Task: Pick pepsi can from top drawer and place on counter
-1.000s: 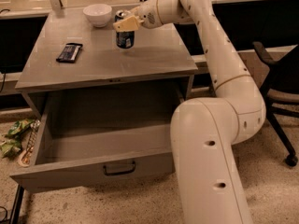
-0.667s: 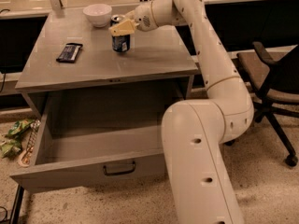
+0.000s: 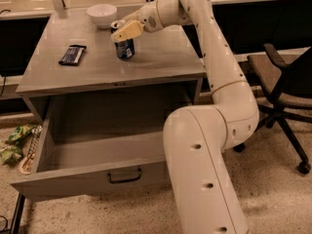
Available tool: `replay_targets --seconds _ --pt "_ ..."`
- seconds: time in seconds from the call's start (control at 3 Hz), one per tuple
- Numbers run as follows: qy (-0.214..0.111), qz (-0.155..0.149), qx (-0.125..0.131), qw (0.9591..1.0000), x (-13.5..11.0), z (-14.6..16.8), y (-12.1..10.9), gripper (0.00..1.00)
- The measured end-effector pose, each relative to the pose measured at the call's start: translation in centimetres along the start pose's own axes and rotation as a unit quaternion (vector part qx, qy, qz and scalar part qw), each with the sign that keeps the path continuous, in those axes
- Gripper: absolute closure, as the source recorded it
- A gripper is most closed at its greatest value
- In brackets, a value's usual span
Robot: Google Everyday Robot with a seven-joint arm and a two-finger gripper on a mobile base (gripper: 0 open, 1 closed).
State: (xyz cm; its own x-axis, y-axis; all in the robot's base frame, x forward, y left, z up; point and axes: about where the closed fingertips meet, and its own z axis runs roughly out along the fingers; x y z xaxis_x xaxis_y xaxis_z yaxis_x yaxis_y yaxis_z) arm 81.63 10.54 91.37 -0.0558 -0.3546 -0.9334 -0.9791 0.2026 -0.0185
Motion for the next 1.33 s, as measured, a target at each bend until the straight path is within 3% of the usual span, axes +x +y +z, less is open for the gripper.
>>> replay_targets --seconds 0.33,0.67,1.0,1.33 --pt "-0.023 -0.014 0.03 0.9992 -2.2 -3.9 -0.7 0.0" --pt "-0.055 -0.051 0.069 0.9948 -6.6 -9.9 -0.5 0.0" --pt "-0.071 -0.074 0.118 0.9877 -10.7 -17.2 0.3 0.0" --pt "-0.073 -0.078 0.124 0.9865 -11.4 -18.3 0.6 0.0"
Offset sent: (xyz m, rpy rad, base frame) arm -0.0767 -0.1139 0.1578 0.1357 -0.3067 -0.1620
